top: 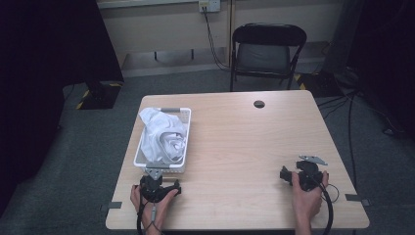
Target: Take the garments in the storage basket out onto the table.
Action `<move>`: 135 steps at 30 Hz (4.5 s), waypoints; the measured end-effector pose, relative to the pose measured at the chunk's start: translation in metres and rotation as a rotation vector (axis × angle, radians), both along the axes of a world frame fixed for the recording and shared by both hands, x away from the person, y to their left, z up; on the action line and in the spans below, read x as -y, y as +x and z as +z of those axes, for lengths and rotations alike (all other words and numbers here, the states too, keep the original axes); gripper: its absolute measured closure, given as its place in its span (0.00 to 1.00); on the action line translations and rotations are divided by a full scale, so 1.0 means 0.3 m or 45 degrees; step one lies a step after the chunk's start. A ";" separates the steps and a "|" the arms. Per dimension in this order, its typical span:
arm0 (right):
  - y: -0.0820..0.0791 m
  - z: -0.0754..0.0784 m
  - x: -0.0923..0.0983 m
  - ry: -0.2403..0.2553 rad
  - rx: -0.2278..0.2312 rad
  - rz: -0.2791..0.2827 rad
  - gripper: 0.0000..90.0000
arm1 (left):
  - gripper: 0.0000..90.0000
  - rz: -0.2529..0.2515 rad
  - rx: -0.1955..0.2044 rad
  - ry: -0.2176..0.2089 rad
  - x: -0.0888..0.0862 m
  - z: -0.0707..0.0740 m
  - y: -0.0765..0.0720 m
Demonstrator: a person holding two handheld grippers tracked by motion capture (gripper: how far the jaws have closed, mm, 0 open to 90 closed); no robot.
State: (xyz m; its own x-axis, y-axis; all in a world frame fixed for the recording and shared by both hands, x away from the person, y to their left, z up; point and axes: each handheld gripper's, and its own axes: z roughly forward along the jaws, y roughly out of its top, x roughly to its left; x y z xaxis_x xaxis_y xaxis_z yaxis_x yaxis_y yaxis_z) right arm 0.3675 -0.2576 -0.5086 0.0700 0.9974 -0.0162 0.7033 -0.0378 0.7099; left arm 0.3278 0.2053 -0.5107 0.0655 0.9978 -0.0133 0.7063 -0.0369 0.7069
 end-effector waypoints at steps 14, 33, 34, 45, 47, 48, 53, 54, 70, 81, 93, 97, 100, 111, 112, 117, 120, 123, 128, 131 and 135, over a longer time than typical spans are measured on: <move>0.000 0.000 0.000 0.000 0.000 0.000 0.00 | 0.02 0.060 0.039 -0.113 -0.019 0.008 -0.003; 0.000 0.000 0.000 0.000 0.001 0.000 0.00 | 0.03 0.037 0.106 -0.170 -0.011 0.100 -0.016; 0.000 0.000 0.000 -0.001 0.001 0.000 0.00 | 0.03 0.035 0.112 -0.165 -0.007 0.108 -0.017; -0.001 0.000 0.000 -0.001 0.001 -0.001 0.00 | 0.04 0.037 0.182 -0.152 0.002 0.169 -0.023; -0.001 0.000 0.000 -0.001 0.001 -0.002 0.00 | 0.04 0.040 0.182 -0.152 0.002 0.171 -0.022; -0.001 0.000 -0.001 -0.001 0.001 -0.002 0.00 | 0.04 0.042 0.182 -0.147 0.002 0.172 -0.021; -0.001 0.000 -0.001 -0.001 0.001 -0.002 0.00 | 0.04 0.038 0.200 -0.152 0.005 0.187 -0.016; -0.001 0.000 -0.001 -0.001 0.001 -0.002 0.00 | 0.04 0.037 0.202 -0.153 0.006 0.190 -0.015; -0.001 0.000 -0.001 -0.001 0.001 -0.002 0.00 | 0.04 0.050 0.237 -0.121 0.007 0.247 0.022; -0.001 0.000 -0.001 -0.001 0.001 -0.002 0.00 | 0.04 0.048 0.257 -0.098 0.007 0.277 0.035; -0.001 0.000 0.000 -0.001 0.001 -0.002 0.00 | 0.06 0.052 0.253 -0.109 0.005 0.295 0.060; -0.001 0.000 -0.001 -0.001 0.001 -0.002 0.00 | 0.06 0.045 0.259 -0.107 0.010 0.307 0.071; -0.001 0.000 -0.001 -0.001 0.001 -0.002 0.00 | 0.06 0.052 0.258 -0.125 0.008 0.315 0.078; -0.001 0.000 0.000 -0.001 0.001 -0.002 0.00 | 0.05 0.028 0.255 -0.138 0.014 0.332 0.111; -0.001 0.000 0.000 -0.001 0.001 -0.002 0.00 | 0.05 0.028 0.255 -0.138 0.014 0.332 0.111; -0.001 0.000 -0.001 -0.001 0.001 -0.002 0.00 | 0.04 0.011 0.240 -0.142 0.010 0.338 0.122; -0.001 0.000 -0.001 -0.001 0.001 -0.002 0.00 | 0.05 0.010 0.232 -0.124 0.003 0.340 0.133; -0.001 0.000 0.000 -0.001 0.001 -0.002 0.00 | 0.04 -0.020 0.255 -0.153 -0.004 0.345 0.148; -0.001 0.000 -0.001 -0.001 0.001 -0.002 0.00 | 0.04 -0.027 0.252 -0.131 -0.008 0.353 0.175; -0.001 0.000 0.000 -0.001 0.001 -0.002 0.00 | 0.03 -0.035 0.240 -0.122 -0.011 0.361 0.190; -0.001 0.000 0.000 -0.001 0.001 -0.002 0.00 | 0.03 -0.023 0.251 -0.156 -0.022 0.367 0.210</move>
